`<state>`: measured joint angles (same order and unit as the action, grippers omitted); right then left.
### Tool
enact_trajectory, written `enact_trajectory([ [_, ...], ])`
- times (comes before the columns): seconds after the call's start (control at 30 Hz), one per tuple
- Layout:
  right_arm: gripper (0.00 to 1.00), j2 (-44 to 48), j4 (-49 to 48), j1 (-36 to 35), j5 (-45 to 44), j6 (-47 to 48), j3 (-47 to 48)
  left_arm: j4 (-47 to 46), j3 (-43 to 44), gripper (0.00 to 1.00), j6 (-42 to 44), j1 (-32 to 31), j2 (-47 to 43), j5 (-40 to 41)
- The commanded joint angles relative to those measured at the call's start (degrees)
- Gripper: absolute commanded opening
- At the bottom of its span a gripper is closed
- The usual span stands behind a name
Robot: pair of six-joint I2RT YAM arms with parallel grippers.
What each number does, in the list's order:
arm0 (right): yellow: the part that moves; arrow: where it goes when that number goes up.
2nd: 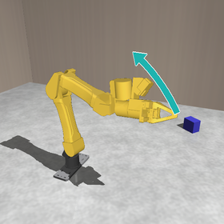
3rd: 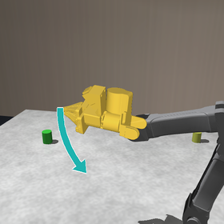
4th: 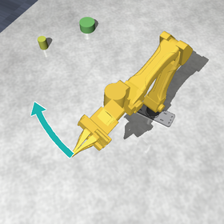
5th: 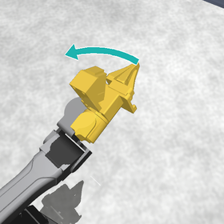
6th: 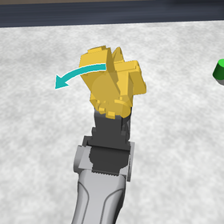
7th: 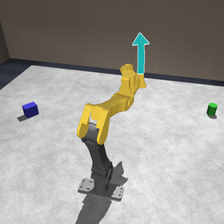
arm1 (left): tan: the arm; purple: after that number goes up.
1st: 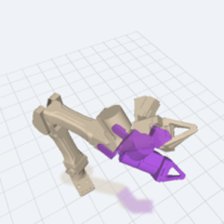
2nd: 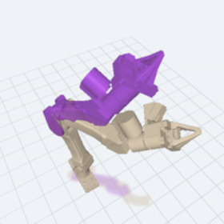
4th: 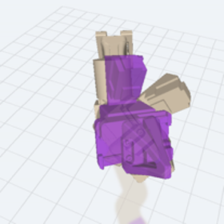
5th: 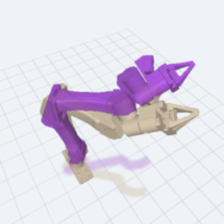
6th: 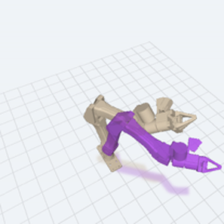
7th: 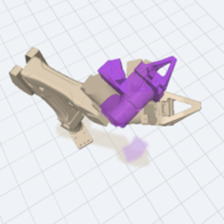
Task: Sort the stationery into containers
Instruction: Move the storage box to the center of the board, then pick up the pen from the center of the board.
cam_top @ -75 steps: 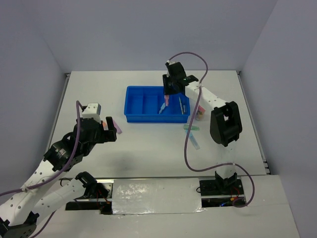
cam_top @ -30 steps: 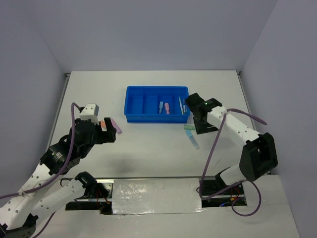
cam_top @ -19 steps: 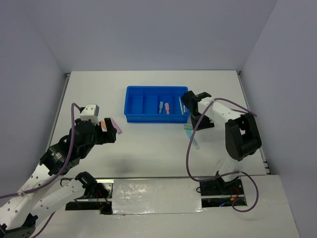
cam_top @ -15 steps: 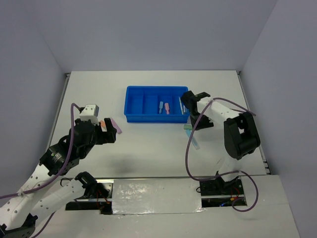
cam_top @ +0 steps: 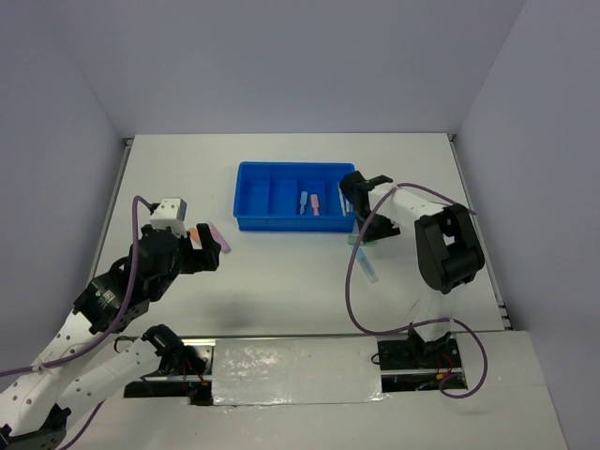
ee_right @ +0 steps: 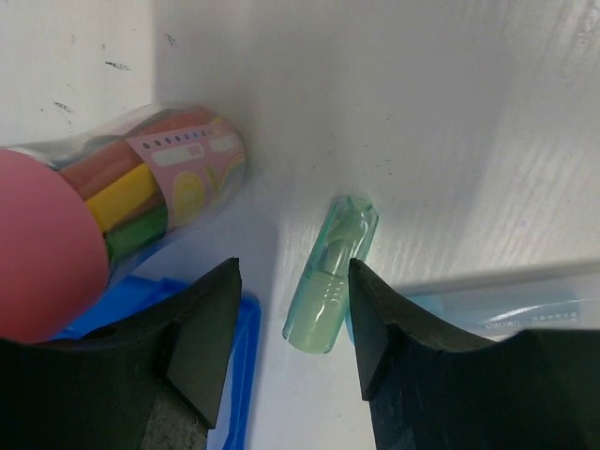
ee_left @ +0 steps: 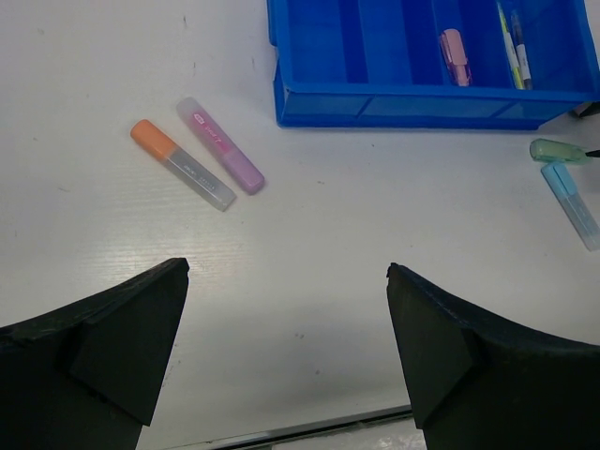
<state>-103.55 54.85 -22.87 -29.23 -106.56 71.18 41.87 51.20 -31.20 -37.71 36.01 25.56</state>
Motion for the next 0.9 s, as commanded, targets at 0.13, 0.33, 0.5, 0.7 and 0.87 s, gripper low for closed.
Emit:
enact_trajectory([
  [0.13, 0.54, -4.55, -1.68, 0.37, 0.05, 0.83, 0.1, -2.58, -0.31, 0.99, 1.67, -0.43, -0.5, -0.78],
  [0.33, 0.53, -2.98, -4.49, 0.37, 0.58, 0.66, -3.67, -2.67, -0.31, 0.99, 1.67, -0.52, -0.33, -0.95],
  [0.5, 0.53, -2.36, -4.4, 0.29, 1.28, 0.13, -5.08, -2.67, -0.31, 0.99, 1.76, -0.52, -0.24, -0.87],
  [0.7, 0.34, -2.54, -3.09, 0.46, 2.16, 0.13, -4.38, -2.58, -0.31, 0.99, 1.67, -0.52, -0.41, -0.69],
  [0.87, 0.21, -0.43, -4.4, 0.29, 2.69, 0.13, -5.78, -2.58, -0.31, 0.99, 1.67, -0.61, -0.5, -0.51],
])
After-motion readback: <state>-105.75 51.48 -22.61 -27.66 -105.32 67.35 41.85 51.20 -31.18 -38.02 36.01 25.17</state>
